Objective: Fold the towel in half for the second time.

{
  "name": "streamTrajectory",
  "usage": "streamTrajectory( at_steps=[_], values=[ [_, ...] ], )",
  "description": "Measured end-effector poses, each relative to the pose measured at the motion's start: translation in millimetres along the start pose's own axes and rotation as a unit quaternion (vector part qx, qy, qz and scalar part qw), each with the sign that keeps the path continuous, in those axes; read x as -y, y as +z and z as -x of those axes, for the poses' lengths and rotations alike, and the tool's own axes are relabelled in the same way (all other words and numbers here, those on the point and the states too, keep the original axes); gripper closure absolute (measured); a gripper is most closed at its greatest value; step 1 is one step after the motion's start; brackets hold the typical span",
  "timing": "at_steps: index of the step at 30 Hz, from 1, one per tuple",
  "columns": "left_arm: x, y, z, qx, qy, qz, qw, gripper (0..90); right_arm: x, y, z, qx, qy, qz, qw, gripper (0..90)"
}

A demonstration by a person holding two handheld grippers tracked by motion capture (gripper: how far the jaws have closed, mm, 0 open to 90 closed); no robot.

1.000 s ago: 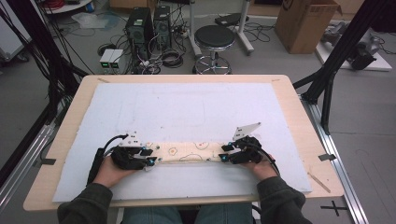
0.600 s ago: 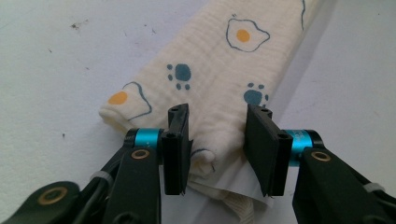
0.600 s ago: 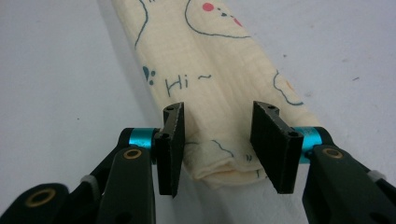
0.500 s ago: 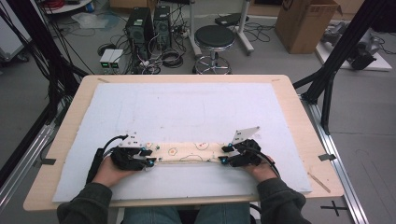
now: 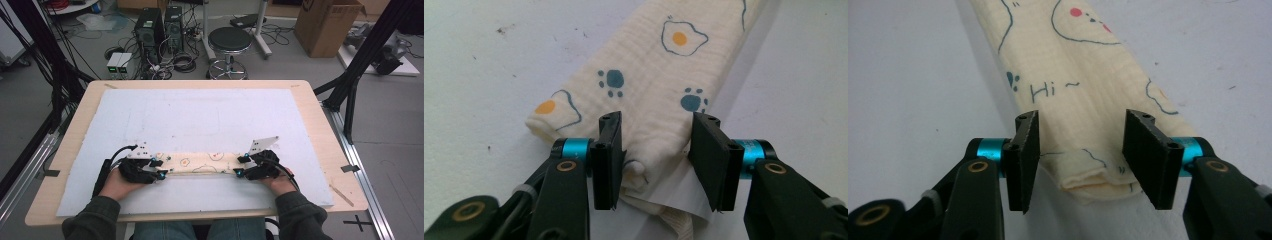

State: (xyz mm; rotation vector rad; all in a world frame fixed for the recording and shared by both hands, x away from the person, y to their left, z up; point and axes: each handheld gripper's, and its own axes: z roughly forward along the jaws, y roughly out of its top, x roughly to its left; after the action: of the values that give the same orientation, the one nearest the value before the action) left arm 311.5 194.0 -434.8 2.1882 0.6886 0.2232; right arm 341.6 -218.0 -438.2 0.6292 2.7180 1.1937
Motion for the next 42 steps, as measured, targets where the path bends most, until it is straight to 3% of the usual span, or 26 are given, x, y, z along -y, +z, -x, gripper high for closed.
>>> streamTrajectory(
  at_steps=[4,10,19,23,27,32,42],
  values=[
    [-2.0,-8.5,-2.2,0.017,-0.017,0.024,0.9994,54.4,-1.1,-4.1,1.3,-0.004,0.013,0.013,0.9998,44.7],
    [-2.0,-18.1,-6.5,0.008,-0.027,0.051,0.9983,50.5,-5.8,-14.2,1.9,-0.006,0.019,0.047,0.9987,41.5],
    [-1.8,-17.9,-16.1,-0.045,-0.048,0.056,0.9962,47.9,-7.8,-18.0,7.2,0.005,0.039,0.060,0.9974,40.3],
    [-2.9,-13.9,-23.4,-0.066,-0.073,0.065,0.9930,47.8,-10.0,-16.5,13.6,0.019,0.054,0.058,0.9967,42.0],
    [-4.4,-9.3,-30.5,-0.071,-0.099,0.071,0.9900,48.6,-13.0,-12.4,20.7,0.028,0.072,0.048,0.9958,44.0],
    [-6.5,-2.8,-34.6,-0.069,-0.115,0.071,0.9884,51.6,-15.1,-8.1,28.3,0.032,0.093,0.046,0.9941,45.7],
    [-6.3,4.3,-35.4,-0.057,-0.121,0.035,0.9904,55.9,-10.1,-3.3,39.9,0.018,0.132,0.030,0.9906,51.3]
  ],
)
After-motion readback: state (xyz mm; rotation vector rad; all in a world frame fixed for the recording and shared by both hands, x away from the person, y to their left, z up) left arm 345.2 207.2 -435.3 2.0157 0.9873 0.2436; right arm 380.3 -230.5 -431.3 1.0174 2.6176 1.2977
